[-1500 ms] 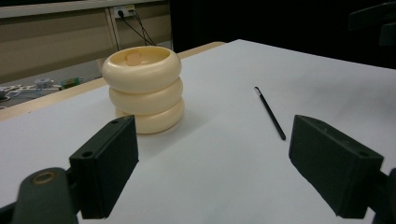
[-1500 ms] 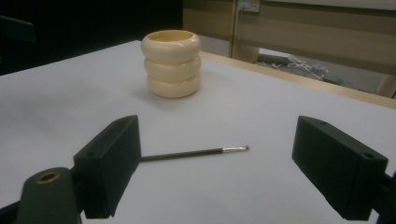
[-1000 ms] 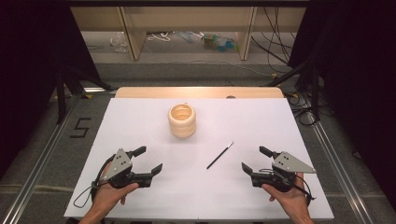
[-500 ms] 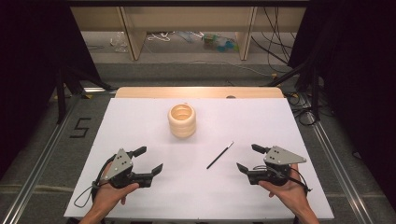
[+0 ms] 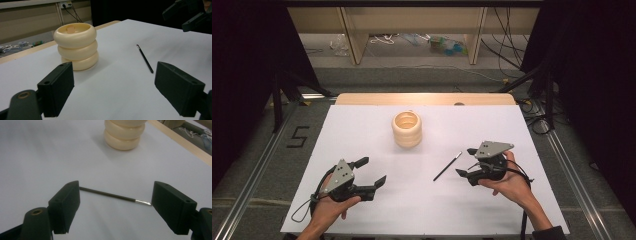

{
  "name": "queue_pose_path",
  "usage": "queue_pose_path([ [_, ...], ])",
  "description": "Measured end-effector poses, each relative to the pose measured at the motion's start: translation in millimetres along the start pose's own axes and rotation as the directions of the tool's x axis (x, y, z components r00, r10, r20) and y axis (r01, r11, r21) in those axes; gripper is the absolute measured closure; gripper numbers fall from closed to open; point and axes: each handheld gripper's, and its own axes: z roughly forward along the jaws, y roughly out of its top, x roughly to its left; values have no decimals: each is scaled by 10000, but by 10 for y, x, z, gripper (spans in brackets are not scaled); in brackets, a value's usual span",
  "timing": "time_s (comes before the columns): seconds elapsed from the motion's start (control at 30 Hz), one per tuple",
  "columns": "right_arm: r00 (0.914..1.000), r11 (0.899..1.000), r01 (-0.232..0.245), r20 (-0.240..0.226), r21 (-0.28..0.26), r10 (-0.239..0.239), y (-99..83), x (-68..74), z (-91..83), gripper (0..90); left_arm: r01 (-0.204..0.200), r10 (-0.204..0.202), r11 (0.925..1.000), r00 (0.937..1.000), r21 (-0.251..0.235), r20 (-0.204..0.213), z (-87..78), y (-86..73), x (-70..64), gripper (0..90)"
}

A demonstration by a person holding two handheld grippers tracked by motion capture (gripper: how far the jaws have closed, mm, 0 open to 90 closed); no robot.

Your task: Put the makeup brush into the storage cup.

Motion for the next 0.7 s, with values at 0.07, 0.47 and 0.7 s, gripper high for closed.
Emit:
queue_pose_path([
  [0.07,9998,9997,112,-174,206,-108,52,-26,56,241,87,-87,10000,10000,2,-15,0,-2,-3,159],
  [0.47,9983,9913,435,-432,1240,-384,149,-155,334,256,14,-14,10000,10000,65,39,4,-6,-4,159],
  [0.7,9986,9864,313,-483,1616,-238,148,-203,433,259,-39,38,9999,10000,108,49,15,-10,-9,159],
])
